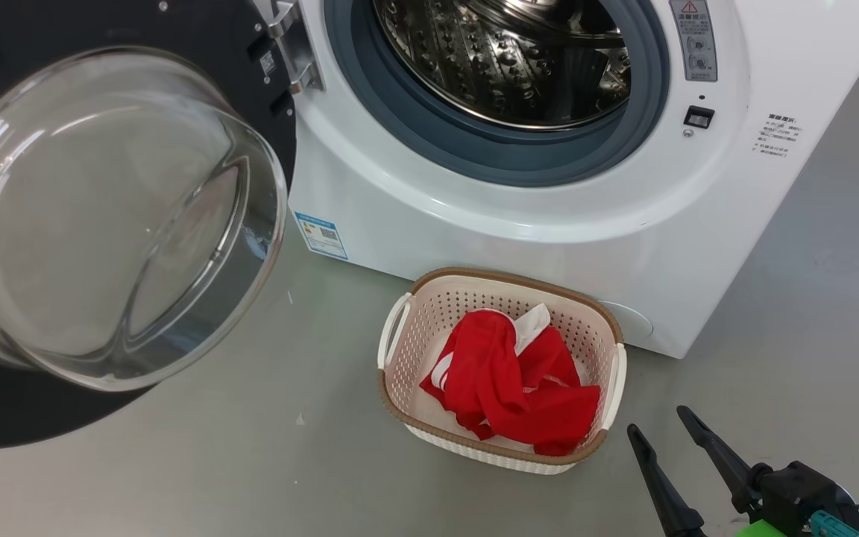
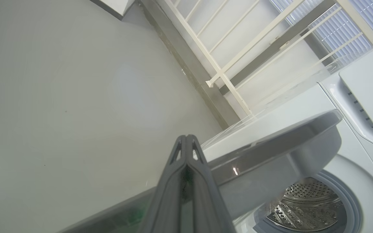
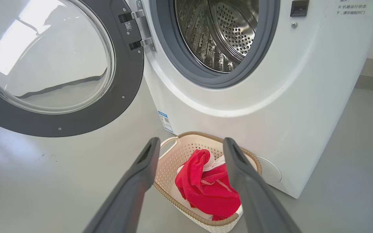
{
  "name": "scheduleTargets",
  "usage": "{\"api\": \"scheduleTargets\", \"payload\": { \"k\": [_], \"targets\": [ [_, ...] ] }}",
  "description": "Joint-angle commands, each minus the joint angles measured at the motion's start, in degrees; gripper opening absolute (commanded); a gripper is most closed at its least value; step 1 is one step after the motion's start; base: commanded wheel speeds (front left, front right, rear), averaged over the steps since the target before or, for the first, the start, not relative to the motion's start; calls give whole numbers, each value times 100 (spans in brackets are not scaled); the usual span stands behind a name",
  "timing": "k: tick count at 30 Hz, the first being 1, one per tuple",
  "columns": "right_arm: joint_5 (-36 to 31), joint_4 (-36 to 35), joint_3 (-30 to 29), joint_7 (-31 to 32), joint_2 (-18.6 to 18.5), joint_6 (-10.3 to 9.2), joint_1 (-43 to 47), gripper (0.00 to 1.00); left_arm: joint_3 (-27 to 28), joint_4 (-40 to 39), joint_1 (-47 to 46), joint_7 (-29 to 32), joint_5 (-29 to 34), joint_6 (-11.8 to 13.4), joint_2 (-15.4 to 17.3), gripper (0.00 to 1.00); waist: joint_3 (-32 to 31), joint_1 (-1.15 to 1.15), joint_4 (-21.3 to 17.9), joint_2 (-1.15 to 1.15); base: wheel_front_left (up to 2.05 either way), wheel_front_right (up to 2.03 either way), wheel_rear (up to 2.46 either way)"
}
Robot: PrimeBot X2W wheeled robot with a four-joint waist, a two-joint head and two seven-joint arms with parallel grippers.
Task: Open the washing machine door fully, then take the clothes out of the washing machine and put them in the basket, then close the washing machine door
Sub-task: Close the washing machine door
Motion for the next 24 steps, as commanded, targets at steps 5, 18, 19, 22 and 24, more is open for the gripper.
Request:
{"api": "scheduleTargets", "payload": {
  "k": [5,18,19,22,24],
  "targets": [
    [6,-131,93,-37,-55,35,-151,100,-136,-608,286,633,-276,-40,171,0,-42,0,9,0,0,0,0],
    [6,-115,64,-37,26,35,-105,100,-306,-1933,1023,1748,-950,-40,229,0,-201,0,25,0,0,0,0],
    [7,-115,63,-37,28,35,-105,100,-331,-2025,1075,1820,-996,-40,226,0,-211,0,24,0,0,0,0],
    [10,-113,60,-37,33,35,-99,100,-378,-2249,1208,2005,-1131,-40,222,0,-244,0,11,0,0,0,0],
    [10,-112,56,-37,40,35,-94,100,-414,-2415,1286,2125,-1238,-40,219,0,-267,0,-8,0,0,0,0]
  ]
}}
